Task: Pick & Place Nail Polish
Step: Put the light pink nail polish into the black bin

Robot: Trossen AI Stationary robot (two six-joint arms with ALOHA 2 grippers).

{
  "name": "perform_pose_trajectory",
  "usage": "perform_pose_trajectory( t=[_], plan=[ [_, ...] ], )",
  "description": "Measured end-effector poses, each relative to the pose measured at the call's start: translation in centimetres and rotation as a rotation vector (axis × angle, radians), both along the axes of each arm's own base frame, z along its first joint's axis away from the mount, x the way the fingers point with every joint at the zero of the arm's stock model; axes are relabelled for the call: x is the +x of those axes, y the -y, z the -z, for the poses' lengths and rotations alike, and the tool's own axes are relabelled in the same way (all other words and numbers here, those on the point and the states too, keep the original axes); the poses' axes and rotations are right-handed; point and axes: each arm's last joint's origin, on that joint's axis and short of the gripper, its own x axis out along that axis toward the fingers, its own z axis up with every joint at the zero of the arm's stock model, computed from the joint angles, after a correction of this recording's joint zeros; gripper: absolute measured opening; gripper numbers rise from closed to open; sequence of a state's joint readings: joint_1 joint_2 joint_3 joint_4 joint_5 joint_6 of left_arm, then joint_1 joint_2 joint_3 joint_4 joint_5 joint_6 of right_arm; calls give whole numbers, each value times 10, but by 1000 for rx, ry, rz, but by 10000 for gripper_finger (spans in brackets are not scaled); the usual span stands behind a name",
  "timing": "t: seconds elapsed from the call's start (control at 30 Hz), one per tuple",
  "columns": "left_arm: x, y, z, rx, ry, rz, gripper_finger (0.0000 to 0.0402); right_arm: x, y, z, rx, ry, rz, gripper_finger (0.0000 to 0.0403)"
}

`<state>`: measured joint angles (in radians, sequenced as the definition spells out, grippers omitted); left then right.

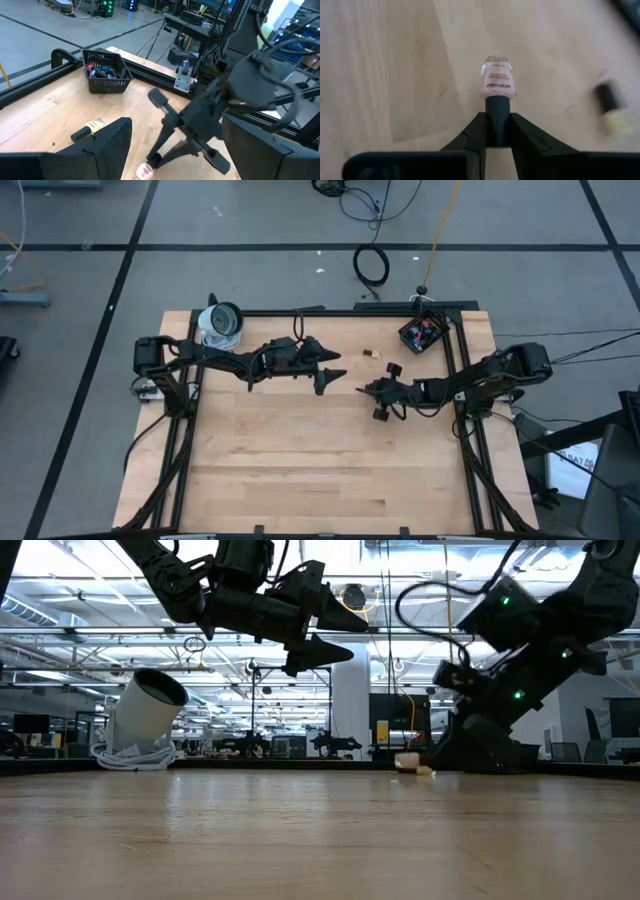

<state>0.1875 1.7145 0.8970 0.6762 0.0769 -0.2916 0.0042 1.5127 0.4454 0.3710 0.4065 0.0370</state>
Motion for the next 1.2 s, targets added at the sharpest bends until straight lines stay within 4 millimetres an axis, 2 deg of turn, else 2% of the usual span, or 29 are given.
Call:
perform_pose_trajectory(
  t=[0.1, 0.3, 0.43, 0.53, 0.7, 0.83, 1.07, 1.2],
  plan=[
    [0, 0, 0, 0, 0, 0, 297, -1, -4, -11, -124, -11, -80, 49],
    [0, 0, 0, 0, -3, 0, 294, -6, -25, -37, -467, -74, -413, 49],
    [0, 0, 1, 13, -10, 2, 294, -11, -37, -56, -705, -82, -350, 49],
    [0, 0, 2, 24, -22, 4, 294, -15, -46, -64, -780, -72, -323, 49],
    [0, 0, 2, 21, -25, 3, 294, -22, -55, -75, -695, 48, -301, 49],
    [0, 0, 2, 20, -25, 4, 294, -29, -57, -86, -539, 177, -313, 49],
    [0, 0, 2, 21, -24, 4, 294, -38, -65, -104, -90, 424, -622, 49],
    [0, 0, 2, 21, -24, 4, 294, -43, -70, -120, 137, 579, -738, 49]
  ],
)
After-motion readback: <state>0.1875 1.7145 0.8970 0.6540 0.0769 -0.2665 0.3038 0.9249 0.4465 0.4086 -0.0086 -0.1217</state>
